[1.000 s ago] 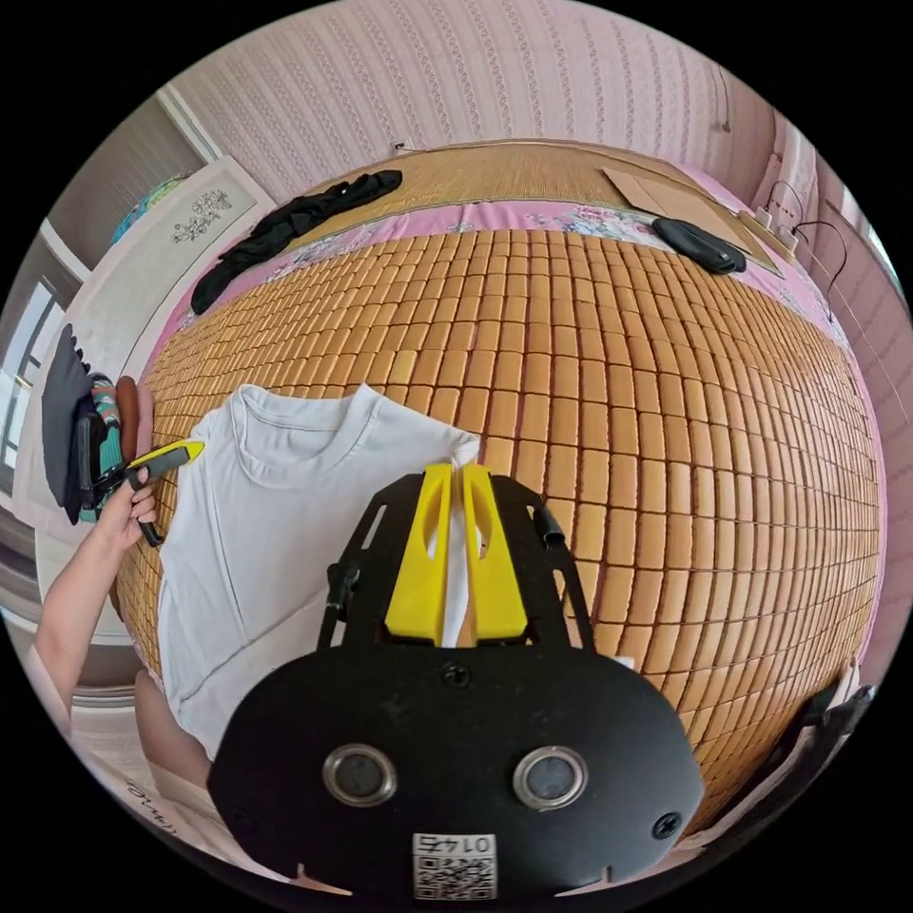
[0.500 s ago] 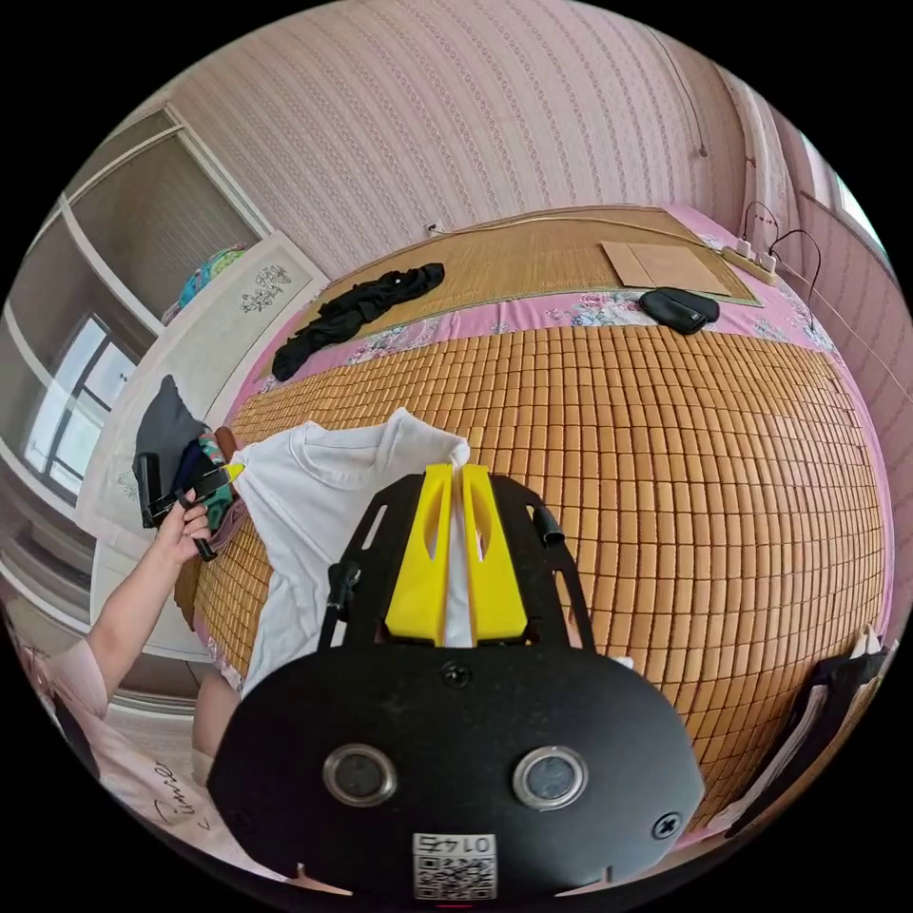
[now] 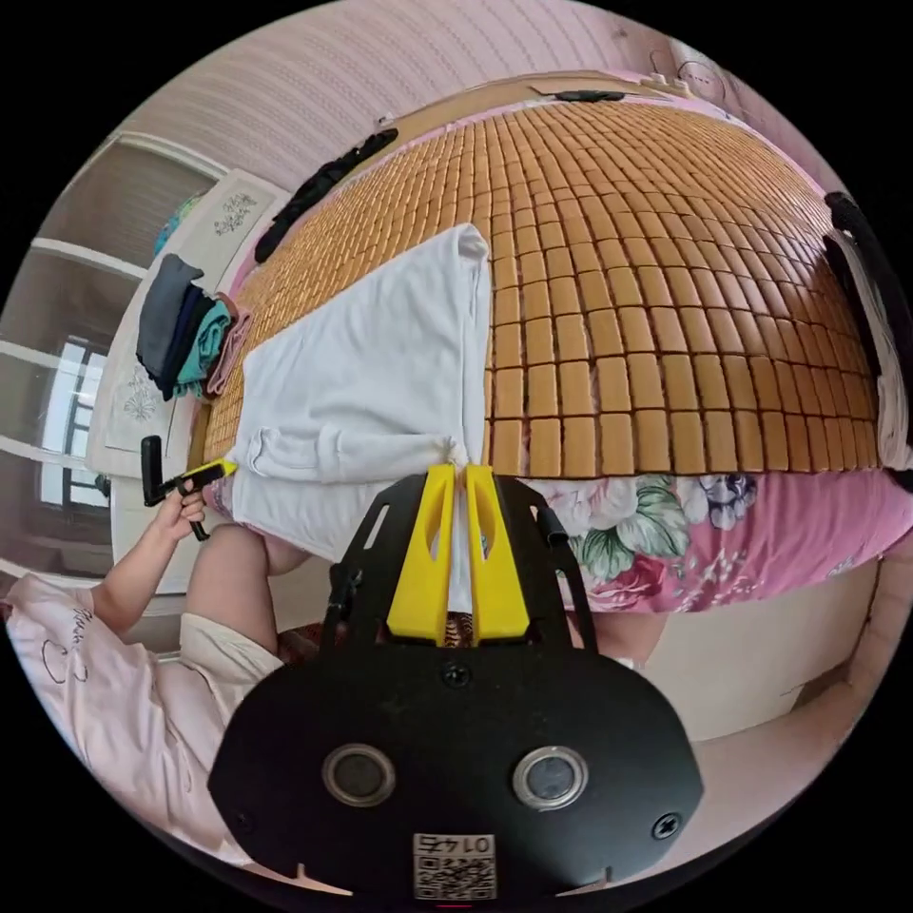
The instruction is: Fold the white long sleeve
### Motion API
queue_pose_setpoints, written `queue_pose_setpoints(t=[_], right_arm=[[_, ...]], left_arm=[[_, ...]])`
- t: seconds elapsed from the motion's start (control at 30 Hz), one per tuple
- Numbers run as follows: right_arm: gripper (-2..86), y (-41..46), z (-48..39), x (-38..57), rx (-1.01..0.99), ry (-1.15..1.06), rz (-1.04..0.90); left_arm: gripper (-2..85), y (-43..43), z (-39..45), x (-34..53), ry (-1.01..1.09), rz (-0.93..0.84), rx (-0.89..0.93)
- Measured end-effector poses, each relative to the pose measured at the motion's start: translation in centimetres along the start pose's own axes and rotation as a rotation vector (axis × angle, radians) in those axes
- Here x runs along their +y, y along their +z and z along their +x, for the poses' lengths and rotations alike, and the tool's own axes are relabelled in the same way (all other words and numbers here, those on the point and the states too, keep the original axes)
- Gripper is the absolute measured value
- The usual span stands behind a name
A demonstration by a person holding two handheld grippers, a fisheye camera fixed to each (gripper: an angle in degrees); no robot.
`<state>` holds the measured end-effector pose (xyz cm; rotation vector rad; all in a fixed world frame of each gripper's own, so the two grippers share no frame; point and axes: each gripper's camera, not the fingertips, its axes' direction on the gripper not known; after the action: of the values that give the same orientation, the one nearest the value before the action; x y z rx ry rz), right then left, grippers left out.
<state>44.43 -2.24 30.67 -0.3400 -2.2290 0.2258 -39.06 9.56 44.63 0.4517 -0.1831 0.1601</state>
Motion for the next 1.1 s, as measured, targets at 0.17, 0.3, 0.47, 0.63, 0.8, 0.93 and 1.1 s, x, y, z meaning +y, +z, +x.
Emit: queue_pose_setpoints(t=[0.17, 0.3, 0.47, 0.63, 0.8, 0.93, 1.1], right_arm=[[0.2, -5.2, -2.2, 0.5, -0.035, -0.081, 0.060], [0.0, -5.8, -4.1, 2.5, 0.072, -0.114, 0.048], [1.1, -2.2, -6.3, 5.3, 0.081, -0.078, -0.047], [8.8, -1.1, -12.8, 7.2, 0.204, -0.235, -0.010], [11.4, 2.2, -15.9, 6.2, 0.393, -0.295, -0.040], [5.1, 5.8, -15.9, 4.6, 0.479, -0.284, -0.131], [0.7, 2.7, -16.0, 5.3, 0.422, -0.308, -0.046]], left_arm=[[-0.8, -4.1, 2.9, 0.7, 0.076, 0.124, -0.073], [-0.2, -4.5, 3.8, 2.7, 0.065, 0.140, -0.058], [3.9, -1.1, 2.9, 5.7, -0.080, -0.024, -0.199], [4.5, -4.3, 5.9, 6.7, 0.032, 0.080, -0.219], [6.5, -3.1, 9.3, 7.0, 0.164, 0.098, -0.302], [8.1, 1.7, 9.5, 5.9, 0.143, 0.017, -0.351], [3.6, 3.3, 9.6, 6.2, 0.169, 0.007, -0.369]])
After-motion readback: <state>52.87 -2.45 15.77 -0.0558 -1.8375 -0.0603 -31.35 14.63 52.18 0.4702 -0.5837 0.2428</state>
